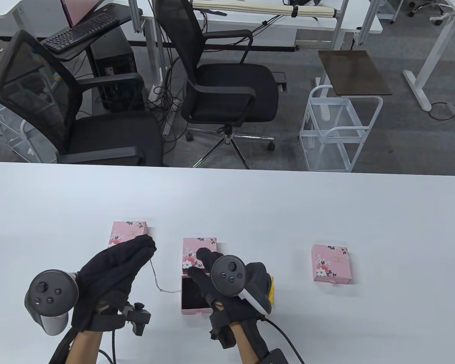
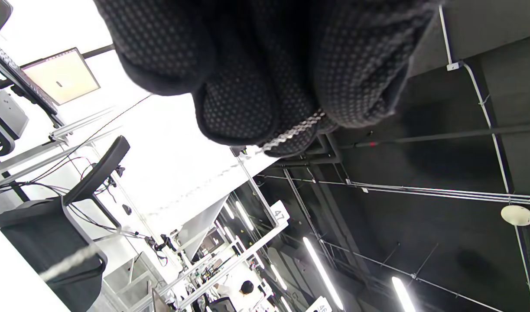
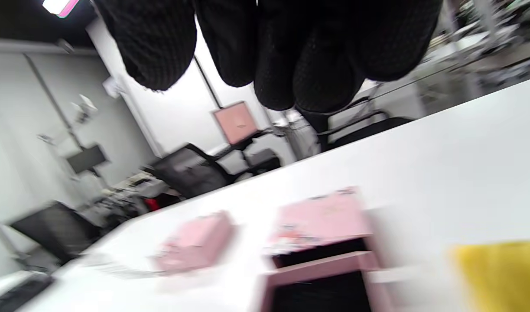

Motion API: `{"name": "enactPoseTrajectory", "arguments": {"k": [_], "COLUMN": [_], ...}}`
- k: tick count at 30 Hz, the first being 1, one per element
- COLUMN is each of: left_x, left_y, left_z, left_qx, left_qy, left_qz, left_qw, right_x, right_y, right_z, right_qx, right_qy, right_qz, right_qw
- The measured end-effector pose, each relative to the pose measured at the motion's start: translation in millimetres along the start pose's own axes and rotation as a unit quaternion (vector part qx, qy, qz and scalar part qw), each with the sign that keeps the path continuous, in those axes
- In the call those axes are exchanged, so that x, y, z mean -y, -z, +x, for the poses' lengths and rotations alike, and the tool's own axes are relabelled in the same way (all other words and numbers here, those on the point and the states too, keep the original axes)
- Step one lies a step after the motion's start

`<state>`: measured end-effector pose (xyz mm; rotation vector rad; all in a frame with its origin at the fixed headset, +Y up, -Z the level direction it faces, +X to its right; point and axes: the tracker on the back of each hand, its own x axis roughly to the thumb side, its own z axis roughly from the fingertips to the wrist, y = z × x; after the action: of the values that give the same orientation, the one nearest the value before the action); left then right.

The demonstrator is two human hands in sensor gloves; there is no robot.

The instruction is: Dust necklace

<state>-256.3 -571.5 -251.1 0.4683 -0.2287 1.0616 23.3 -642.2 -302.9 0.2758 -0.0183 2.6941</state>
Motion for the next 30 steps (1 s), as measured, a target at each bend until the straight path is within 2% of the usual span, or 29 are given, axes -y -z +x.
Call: {"name": "enactPoseTrajectory", "arguments": {"k": [4, 9, 14, 18, 20, 21, 22, 24, 26, 30], "left_x": [-0.3, -0.5, 0.2, 0.7, 1.3, 1.7, 2.0, 2.6, 2.9, 2.4], "left_y": [0.2, 0.6, 1.4, 1.7, 1.6, 1.6, 1.7, 1.9, 2.4, 3.5], "left_z": [0.1, -0.3, -0.2, -0.3, 0.0, 0.1, 0.0, -0.3, -1.2, -3.2], "left_qx": [-0.002, -0.006, -0.008, -0.008, -0.008, -0.007, -0.006, -0.007, -0.008, -0.012], "left_qy": [-0.001, 0.000, 0.002, -0.005, -0.008, -0.009, -0.010, -0.010, -0.010, -0.009], "left_qz": [-0.011, -0.018, -0.022, -0.024, -0.028, -0.029, -0.030, -0.032, -0.034, -0.036], "left_qw": [1.000, 1.000, 1.000, 1.000, 1.000, 1.000, 0.999, 0.999, 0.999, 0.999], "right_x": [-2.5, -10.6, -39.0, -69.2, -83.6, -87.7, -89.6, -88.5, -81.3, -49.1], "right_y": [2.8, 5.5, 7.0, 10.2, 13.0, 13.3, 14.4, 15.9, 15.0, 11.1], "right_z": [-33.0, -64.4, -83.8, -85.8, -86.6, -84.8, -84.4, -84.5, -84.8, -74.4], "right_qx": [-0.064, -0.119, -0.157, -0.168, -0.174, -0.179, -0.170, -0.164, -0.165, -0.132], "right_qy": [-0.088, -0.132, -0.164, -0.204, -0.231, -0.258, -0.283, -0.290, -0.240, -0.103], "right_qz": [0.020, 0.075, 0.148, 0.167, 0.156, 0.118, 0.094, 0.080, 0.069, -0.001], "right_qw": [0.994, 0.981, 0.963, 0.950, 0.945, 0.942, 0.939, 0.939, 0.954, 0.986]}}
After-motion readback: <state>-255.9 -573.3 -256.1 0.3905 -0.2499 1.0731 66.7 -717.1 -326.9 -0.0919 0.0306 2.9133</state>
